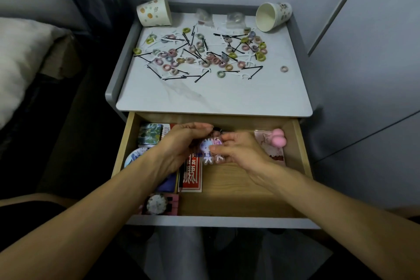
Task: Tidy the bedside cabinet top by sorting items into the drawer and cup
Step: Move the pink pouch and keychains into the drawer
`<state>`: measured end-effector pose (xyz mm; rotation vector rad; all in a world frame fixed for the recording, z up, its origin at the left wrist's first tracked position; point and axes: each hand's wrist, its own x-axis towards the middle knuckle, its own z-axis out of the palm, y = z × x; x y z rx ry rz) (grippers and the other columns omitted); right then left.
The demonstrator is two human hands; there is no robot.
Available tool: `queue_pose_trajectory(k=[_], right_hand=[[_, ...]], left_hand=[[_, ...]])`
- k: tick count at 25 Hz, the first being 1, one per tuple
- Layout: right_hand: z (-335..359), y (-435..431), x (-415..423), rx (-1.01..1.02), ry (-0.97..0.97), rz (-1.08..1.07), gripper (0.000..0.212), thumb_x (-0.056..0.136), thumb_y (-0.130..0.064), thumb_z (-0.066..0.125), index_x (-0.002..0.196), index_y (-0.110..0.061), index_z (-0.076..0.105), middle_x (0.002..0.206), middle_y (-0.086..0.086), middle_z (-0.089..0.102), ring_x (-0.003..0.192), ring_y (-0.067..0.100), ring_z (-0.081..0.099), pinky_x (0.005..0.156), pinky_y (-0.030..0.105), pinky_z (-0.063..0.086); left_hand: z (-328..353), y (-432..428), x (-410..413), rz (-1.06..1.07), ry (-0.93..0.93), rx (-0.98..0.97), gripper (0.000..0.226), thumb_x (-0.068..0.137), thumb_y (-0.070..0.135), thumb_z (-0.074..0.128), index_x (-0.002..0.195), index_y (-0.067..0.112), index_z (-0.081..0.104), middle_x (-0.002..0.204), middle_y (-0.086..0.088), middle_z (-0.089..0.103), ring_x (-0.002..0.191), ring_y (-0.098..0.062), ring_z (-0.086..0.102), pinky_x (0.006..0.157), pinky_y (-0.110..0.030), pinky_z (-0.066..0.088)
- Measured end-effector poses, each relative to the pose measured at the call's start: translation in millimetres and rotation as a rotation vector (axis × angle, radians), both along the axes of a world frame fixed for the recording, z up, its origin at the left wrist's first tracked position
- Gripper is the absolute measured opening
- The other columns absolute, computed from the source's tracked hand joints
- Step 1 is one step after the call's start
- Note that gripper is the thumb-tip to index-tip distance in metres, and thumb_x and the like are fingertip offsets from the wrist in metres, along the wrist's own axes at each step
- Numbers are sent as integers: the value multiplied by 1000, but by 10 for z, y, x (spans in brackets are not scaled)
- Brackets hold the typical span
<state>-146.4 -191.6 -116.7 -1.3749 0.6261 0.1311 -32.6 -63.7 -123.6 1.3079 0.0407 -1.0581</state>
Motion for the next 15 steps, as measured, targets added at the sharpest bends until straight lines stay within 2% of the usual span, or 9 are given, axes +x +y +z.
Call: queue_pose_trajectory(k=[2,5,7,9,12,15], right_hand=[[-53,82,-35,-26,32,26,17,80,-6,75,92,-13,65,86,1,76,79,15,74,62,19,56],[-203,180,-77,-115,103,106,9,83,-7,71,91,-11,67,102,6,72,82,14,70,62,17,54],[-313,223,-70,-193,194,150,11,85,-7,70,95,-6,66,107,8,66,87,13,65,67,20,55],[-416,246,-39,-228,266,177,17,85,-8,70,100,-3,63,101,4,63,87,13,63,73,25,56],[-518,234,11,-256,306,171,23,84,-7,72,102,0,60,97,12,66,78,17,64,70,28,57],[-597,176,38,-253,314,153,23,84,-8,72,103,-2,61,99,11,68,86,21,69,77,32,60]], left_hand=[[3,15,67,-96,-131,115,14,84,-1,69,97,5,69,87,-14,75,78,-22,72,65,-27,58],[19,-47,130,-346,-521,355,29,76,-1,79,100,12,68,84,-5,73,73,-15,70,60,-18,54],[6,-100,151,-539,-763,491,35,73,4,83,101,18,67,84,5,68,71,-6,64,54,-11,47],[-51,-131,162,-702,-965,589,37,75,9,82,108,17,70,92,3,71,81,-8,65,61,-11,44],[-137,-161,155,-744,-1066,592,33,78,9,79,110,14,72,105,-4,73,96,-14,67,70,-13,44],[-197,-181,181,-763,-1094,604,30,79,9,77,108,14,72,106,-7,73,100,-19,66,78,-23,50]])
